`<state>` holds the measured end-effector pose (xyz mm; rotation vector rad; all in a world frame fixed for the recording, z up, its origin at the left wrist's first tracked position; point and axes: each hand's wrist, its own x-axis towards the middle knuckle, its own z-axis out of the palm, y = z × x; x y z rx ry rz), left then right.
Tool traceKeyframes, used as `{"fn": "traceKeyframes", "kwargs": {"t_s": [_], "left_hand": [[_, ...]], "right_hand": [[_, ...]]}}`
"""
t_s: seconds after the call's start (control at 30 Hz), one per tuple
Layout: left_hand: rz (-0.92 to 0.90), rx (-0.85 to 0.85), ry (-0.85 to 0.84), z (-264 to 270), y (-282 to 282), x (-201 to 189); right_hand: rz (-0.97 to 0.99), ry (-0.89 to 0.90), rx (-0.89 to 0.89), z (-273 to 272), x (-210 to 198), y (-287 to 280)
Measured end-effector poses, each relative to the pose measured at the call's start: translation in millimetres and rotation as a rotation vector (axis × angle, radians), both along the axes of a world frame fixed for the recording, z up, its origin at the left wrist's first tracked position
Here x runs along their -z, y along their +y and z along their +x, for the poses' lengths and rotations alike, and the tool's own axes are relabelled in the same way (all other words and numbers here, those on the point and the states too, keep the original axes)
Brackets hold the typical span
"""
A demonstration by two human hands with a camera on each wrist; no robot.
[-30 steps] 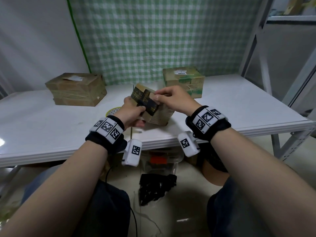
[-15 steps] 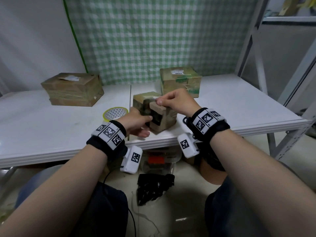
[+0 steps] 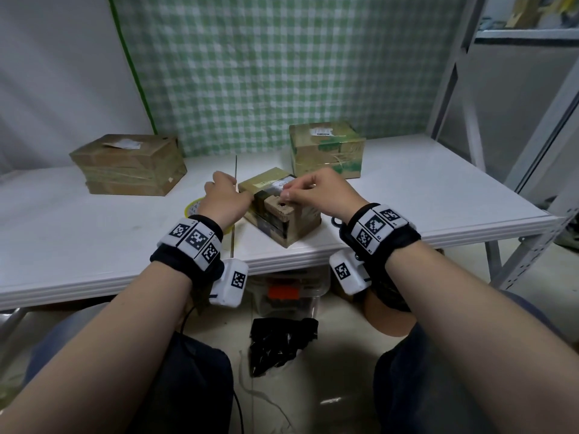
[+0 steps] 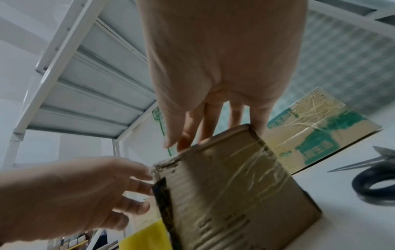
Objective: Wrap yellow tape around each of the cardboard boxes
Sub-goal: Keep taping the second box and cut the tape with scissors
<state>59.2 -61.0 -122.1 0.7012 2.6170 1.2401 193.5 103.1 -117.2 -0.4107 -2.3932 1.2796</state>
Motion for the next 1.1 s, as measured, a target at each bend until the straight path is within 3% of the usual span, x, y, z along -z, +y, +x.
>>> {"fn": "traceKeyframes", "kwargs": {"t_s": [0.2,0.4,0.73,0.87,0.97,1.1], "left_hand": [[-0.041,0.039,0.013,-2.2,-0.1,3.1],[-0.005,0.03,0.074,-0.2,3.2,5.8],[-0.004,0.069,0.084,2.1,6.9,8.5],[-0.152,0.042,0.104,-6.9,5.4,6.4],[-0.366,-0.019,0.092,-22.1,-5.8,3.2],[-0.648,-0.004,0.141,-31.1,-23.5,5.4]], "right_hand": [[0.073,0.03,0.044,-13.1,10.2,-6.2],[0.026,0.037,0.019,-5.7,6.2,-6.0],[0.172,0.018,-0.054,-9.5,11.8,-2.2],[0.136,0.011,-0.023,-8.5,7.1,-5.3],[0.169,-0.019,0.082,-3.4,-1.5,-9.3],[0.334,-0.302,0.148,1.2,-5.3,-20.1]]}}
